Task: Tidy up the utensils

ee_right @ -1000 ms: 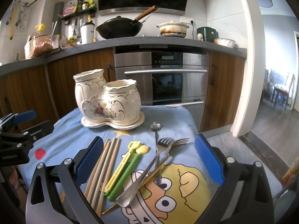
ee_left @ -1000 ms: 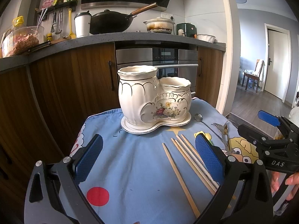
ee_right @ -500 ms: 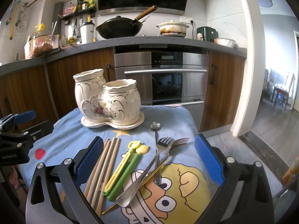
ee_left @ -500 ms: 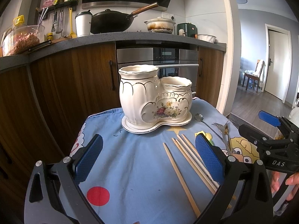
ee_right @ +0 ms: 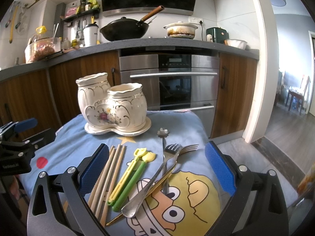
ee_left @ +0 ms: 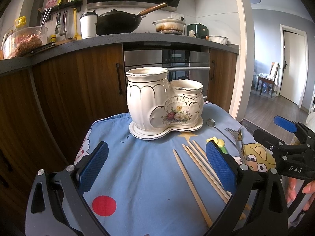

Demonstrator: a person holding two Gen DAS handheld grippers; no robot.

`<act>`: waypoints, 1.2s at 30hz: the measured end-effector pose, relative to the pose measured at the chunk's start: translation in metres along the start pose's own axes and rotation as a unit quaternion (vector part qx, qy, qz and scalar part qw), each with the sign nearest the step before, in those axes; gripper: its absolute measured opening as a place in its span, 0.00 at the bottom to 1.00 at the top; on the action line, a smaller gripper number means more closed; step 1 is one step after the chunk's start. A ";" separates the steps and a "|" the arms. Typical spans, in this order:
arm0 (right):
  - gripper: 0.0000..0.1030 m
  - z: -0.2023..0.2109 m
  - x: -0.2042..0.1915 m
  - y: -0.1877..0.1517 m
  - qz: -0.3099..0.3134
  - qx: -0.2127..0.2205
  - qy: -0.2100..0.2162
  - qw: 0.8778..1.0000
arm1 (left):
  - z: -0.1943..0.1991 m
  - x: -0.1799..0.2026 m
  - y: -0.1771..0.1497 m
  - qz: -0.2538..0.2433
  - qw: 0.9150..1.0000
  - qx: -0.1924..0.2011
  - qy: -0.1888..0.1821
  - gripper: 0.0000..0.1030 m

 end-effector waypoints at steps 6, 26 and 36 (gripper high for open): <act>0.94 -0.002 0.001 -0.001 -0.001 -0.001 0.000 1.000 | 0.000 0.000 0.000 -0.002 1.000 0.000 0.002 0.95; 0.94 -0.029 0.028 -0.010 -0.017 -0.068 -0.028 0.997 | -0.038 0.003 -0.017 -0.028 0.997 -0.073 0.004 0.95; 0.54 -0.064 0.018 -0.023 -0.035 -0.158 0.005 0.987 | -0.057 0.014 -0.033 -0.035 0.990 -0.126 -0.050 0.92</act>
Point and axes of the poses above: each gripper's, at about its wrist camera, not at the fingertips, and z roughly against the way its jaws point, x to its right, y to its top, the point moved 6 cm from there along -z, roughly the way its jaws point, and after that the axes turned 3 degrees about -x, right-handed, at the moved point
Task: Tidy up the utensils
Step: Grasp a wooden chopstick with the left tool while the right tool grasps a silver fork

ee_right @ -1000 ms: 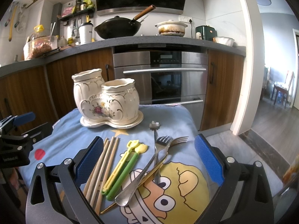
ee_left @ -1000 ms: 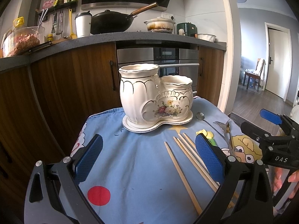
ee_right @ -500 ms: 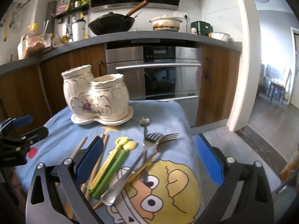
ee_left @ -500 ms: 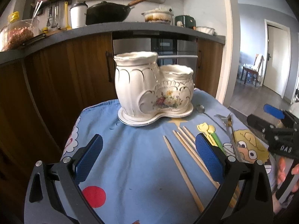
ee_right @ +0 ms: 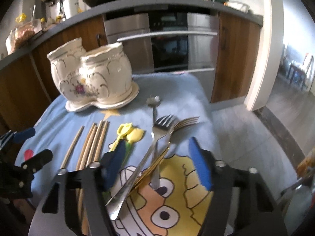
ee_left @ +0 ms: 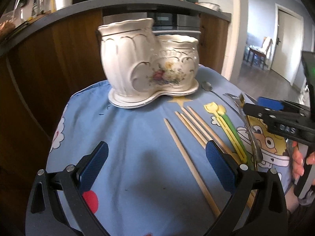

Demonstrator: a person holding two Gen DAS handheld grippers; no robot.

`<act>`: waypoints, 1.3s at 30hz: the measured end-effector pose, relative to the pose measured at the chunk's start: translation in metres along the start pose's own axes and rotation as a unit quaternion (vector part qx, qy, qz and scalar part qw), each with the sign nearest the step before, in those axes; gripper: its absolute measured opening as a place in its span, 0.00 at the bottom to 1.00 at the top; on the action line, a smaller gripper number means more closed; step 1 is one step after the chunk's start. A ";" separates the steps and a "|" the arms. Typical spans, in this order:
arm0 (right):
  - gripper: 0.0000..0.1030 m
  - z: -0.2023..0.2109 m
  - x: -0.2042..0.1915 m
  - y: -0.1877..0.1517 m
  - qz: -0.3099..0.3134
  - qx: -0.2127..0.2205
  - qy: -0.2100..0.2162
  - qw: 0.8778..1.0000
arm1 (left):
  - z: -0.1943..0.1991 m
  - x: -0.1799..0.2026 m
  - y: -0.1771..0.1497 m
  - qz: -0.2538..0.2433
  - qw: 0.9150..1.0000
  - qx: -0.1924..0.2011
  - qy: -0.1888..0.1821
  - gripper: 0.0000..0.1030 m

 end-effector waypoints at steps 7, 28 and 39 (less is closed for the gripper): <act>0.31 -0.010 -0.008 -0.002 0.001 -0.026 0.009 1.000 | -0.007 0.016 -0.007 -0.022 0.999 -0.027 -0.034 0.55; 0.05 -0.028 -0.008 0.015 -0.012 -0.027 0.007 1.000 | -0.032 0.023 -0.008 -0.044 0.995 -0.073 -0.045 0.06; 0.04 0.011 -0.020 0.028 0.013 0.037 0.030 0.999 | -0.002 0.003 0.003 -0.024 0.997 -0.029 -0.066 0.06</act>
Point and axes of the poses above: each gripper's, at about its wrist camera, not at the fingertips, and z roughly against the way its jaws point, x to its right, y to its top, the point moved 6 cm from there along -z, roughly the way its jaws point, and after that the axes turned 3 degrees about -x, right-handed, at the moved point
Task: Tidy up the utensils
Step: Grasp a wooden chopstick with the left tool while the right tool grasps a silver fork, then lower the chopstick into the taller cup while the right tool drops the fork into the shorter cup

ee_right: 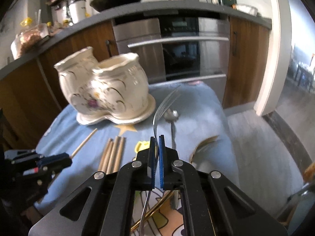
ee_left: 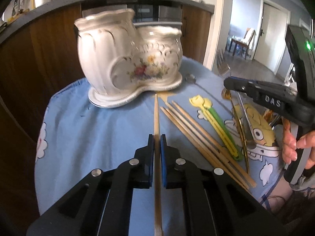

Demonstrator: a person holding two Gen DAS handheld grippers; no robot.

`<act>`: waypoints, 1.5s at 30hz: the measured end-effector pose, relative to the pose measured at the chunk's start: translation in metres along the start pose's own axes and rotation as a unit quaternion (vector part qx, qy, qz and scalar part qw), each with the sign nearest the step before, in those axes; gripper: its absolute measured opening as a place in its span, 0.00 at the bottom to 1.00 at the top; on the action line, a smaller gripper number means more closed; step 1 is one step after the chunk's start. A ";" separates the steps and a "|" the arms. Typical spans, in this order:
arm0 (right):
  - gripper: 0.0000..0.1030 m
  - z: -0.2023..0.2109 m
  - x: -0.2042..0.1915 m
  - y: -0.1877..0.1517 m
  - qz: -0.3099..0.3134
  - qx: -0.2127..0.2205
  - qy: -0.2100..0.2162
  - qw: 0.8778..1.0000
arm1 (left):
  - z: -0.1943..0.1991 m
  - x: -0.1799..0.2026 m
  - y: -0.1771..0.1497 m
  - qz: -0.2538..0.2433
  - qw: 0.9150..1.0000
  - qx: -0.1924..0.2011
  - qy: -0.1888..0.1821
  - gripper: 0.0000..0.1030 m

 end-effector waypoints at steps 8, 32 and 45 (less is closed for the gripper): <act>0.04 0.038 -0.015 0.009 0.029 0.056 0.002 0.998 | 0.033 -0.009 0.005 0.006 0.999 0.037 -0.009 0.06; 0.03 0.069 -0.044 0.154 0.041 0.173 0.043 0.983 | 0.112 -0.041 0.173 0.021 0.961 0.267 -0.071 0.06; 0.03 0.010 -0.044 0.186 0.036 0.168 0.039 0.984 | 0.042 -0.074 0.231 0.047 0.952 0.300 -0.047 0.06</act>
Point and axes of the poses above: each gripper's, at about its wrist camera, not at the fingertips, and z roughly against the way its jaws point, x to its right, y to its top, the point moved 6 cm from there along -z, roughly the way its jaws point, and after that the axes turned 3 degrees about -x, right-handed, at the moved point
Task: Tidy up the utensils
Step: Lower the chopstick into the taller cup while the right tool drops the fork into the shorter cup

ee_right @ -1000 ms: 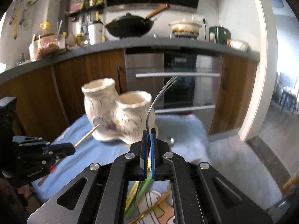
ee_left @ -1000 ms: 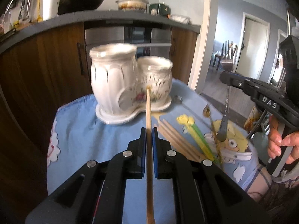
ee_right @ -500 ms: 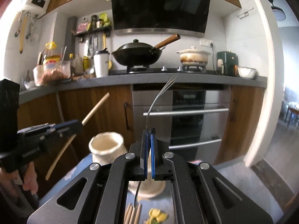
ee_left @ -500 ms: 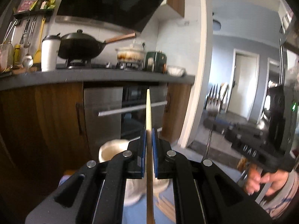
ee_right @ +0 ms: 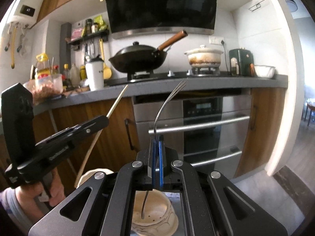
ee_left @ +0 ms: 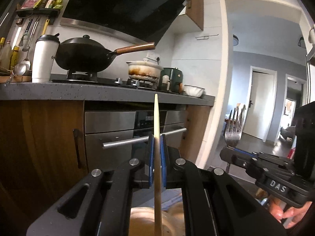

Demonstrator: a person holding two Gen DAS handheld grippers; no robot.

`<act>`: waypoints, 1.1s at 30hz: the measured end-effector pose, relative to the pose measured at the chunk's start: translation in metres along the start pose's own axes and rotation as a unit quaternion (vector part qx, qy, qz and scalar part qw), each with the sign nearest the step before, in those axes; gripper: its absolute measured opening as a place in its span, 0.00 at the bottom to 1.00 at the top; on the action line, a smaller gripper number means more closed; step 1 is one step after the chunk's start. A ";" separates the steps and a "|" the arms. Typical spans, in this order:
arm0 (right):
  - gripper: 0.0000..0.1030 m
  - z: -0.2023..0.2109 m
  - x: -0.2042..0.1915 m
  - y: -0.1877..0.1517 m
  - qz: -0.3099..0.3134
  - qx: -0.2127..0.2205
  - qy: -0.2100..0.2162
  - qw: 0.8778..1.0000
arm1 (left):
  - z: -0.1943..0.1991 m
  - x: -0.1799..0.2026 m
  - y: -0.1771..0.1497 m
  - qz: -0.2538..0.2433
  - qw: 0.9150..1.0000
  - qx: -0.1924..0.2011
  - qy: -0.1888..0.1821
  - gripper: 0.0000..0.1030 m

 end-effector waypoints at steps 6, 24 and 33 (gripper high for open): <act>0.03 -0.025 0.000 -0.028 0.011 -0.032 -0.010 0.999 | -0.016 -0.016 -0.024 0.003 1.000 -0.012 0.021 0.06; 0.04 -0.056 0.006 -0.072 0.000 -0.094 -0.012 0.996 | 0.017 -0.028 -0.051 -0.015 0.998 -0.041 0.045 0.06; 0.04 -0.061 0.007 -0.077 0.002 -0.098 -0.027 0.995 | 0.029 -0.045 -0.050 -0.007 0.995 -0.063 0.079 0.21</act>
Point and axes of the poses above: each gripper's, at about its wrist camera, not at the fingertips, and z roughly against the way its jaws point, x to its right, y to its top, the point moved 6 cm from there along -z, roughly the way its jaws point, and after that the axes turned 3 degrees about -x, right-handed, at the moved point
